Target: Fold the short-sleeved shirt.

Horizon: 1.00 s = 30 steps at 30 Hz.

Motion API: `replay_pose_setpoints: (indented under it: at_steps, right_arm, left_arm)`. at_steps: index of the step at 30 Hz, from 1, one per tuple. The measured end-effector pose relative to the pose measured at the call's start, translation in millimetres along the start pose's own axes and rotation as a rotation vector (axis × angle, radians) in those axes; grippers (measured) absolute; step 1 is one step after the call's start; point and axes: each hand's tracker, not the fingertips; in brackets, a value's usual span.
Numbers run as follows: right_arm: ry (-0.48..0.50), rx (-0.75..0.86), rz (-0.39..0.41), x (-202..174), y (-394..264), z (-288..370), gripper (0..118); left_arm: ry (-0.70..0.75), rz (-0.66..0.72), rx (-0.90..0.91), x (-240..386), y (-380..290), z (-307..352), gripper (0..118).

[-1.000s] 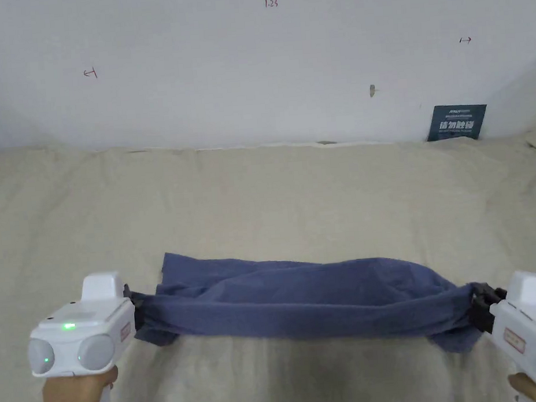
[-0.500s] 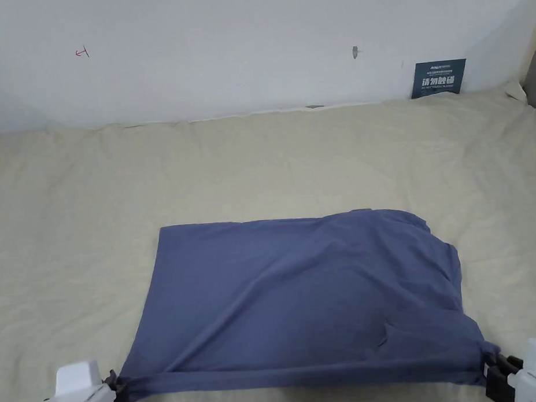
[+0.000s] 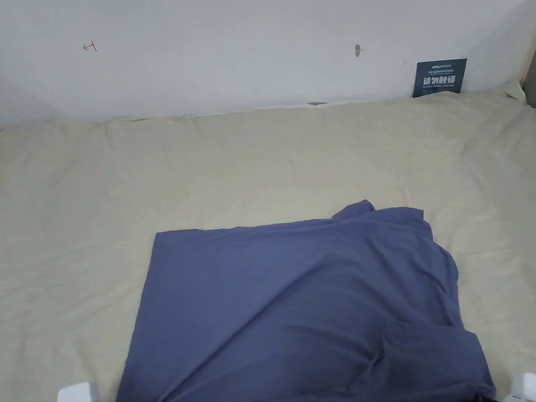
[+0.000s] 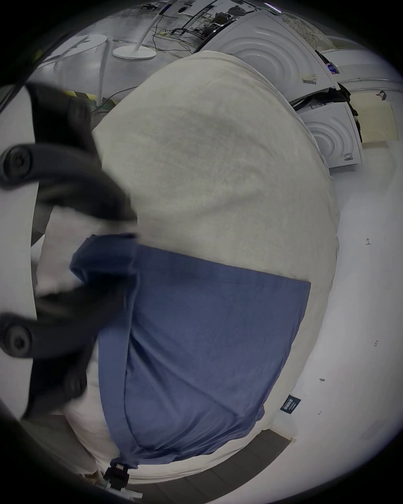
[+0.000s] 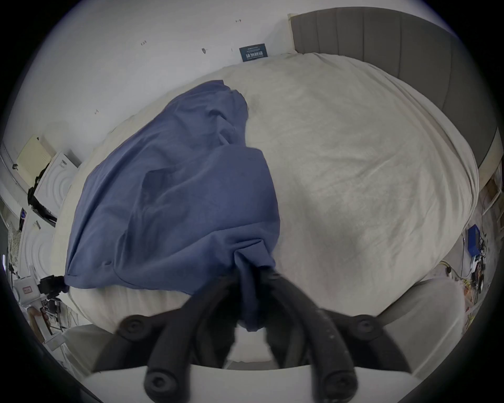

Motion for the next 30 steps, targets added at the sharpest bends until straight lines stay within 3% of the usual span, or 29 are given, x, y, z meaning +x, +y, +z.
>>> replay_pose_setpoints:
  at_steps: [1,2,3,4,5,13,18,19,21,23,24,30]
  right_arm:
    - [-0.008,0.019,0.013,-3,5,7,36]
    - [-0.012,0.041,0.027,-7,11,14,59]
    - [-0.006,0.092,0.04,-13,16,24,82]
    - [-0.003,0.158,0.044,-18,23,36,108]
    - [0.007,0.217,0.041,-23,28,47,116]
    - [0.107,0.621,0.061,-71,68,139,118]
    - [0.077,0.76,0.166,-96,70,168,118]
    - [0.059,0.784,0.193,-99,70,171,115]
    - [0.024,0.826,0.233,-106,64,176,85]
    - [-0.031,0.848,0.255,-113,61,178,24]
    - [-0.043,0.854,0.262,-115,60,178,6]
    - [-0.018,0.864,0.277,-118,54,180,2]
  left_arm:
    - [-0.009,0.006,0.003,-1,2,6,79]
    - [-0.028,0.019,0.017,-1,5,13,102]
    - [-0.06,0.037,0.073,2,10,24,115]
    - [-0.082,0.053,0.146,4,15,36,117]
    - [-0.104,0.058,0.189,6,20,46,117]
    - [-0.181,-0.002,0.549,42,69,125,118]
    - [-0.131,-0.081,0.738,69,77,151,118]
    - [-0.112,-0.105,0.764,75,76,154,113]
    - [-0.094,-0.148,0.815,85,73,156,85]
    - [-0.101,-0.167,0.835,93,68,158,19]
    - [-0.104,-0.171,0.83,95,67,158,1]
    - [-0.172,-0.196,0.774,104,63,150,0]
